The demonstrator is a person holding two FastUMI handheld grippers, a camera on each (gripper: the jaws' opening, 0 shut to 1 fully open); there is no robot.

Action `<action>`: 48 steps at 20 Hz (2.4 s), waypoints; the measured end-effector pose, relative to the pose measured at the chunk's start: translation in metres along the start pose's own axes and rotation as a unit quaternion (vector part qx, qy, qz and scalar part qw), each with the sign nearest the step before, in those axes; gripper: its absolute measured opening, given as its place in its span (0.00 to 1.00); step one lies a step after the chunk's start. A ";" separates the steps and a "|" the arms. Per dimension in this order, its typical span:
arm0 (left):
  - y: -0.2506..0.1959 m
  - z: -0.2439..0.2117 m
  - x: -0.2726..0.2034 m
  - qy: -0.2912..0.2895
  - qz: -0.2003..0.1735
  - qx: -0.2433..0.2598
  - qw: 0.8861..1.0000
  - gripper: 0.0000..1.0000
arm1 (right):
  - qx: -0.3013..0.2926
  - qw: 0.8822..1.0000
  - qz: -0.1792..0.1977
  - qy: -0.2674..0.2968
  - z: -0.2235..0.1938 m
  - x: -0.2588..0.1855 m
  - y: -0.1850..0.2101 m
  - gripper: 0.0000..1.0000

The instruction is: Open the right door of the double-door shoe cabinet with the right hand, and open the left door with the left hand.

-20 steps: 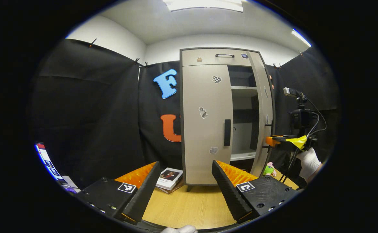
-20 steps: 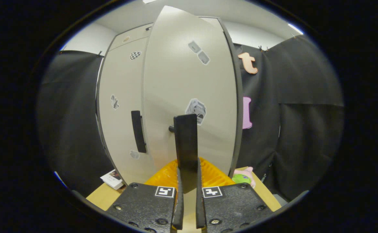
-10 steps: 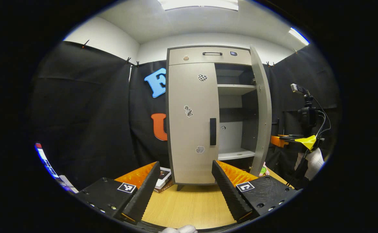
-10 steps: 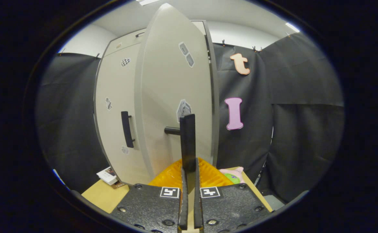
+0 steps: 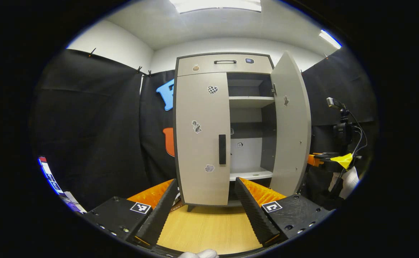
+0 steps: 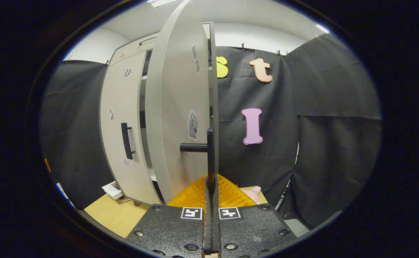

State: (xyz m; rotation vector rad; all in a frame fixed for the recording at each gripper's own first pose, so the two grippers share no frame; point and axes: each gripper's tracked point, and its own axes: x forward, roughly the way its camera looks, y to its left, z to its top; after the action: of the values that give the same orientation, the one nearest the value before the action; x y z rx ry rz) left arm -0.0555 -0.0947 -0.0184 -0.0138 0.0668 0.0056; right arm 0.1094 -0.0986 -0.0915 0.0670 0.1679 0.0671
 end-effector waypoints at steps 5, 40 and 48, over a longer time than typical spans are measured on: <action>-0.015 0.001 0.002 0.003 0.002 0.006 1.000 0.96 | -0.006 1.000 0.019 -0.002 0.003 0.001 -0.017 0.04; 0.072 -0.034 0.087 0.022 -0.034 0.000 0.999 0.96 | 0.006 1.000 0.004 -0.030 -0.026 -0.142 0.134 1.00; 0.006 -0.009 0.180 -0.005 -0.068 0.019 0.997 0.96 | -0.004 0.999 0.012 -0.030 -0.020 -0.124 0.133 0.99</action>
State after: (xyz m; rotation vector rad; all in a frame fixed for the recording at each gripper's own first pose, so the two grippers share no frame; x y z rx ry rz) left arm 0.1230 -0.0882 -0.0389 0.0205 0.0553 -0.1314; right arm -0.0239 0.0259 -0.0811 0.0635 0.1072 0.0901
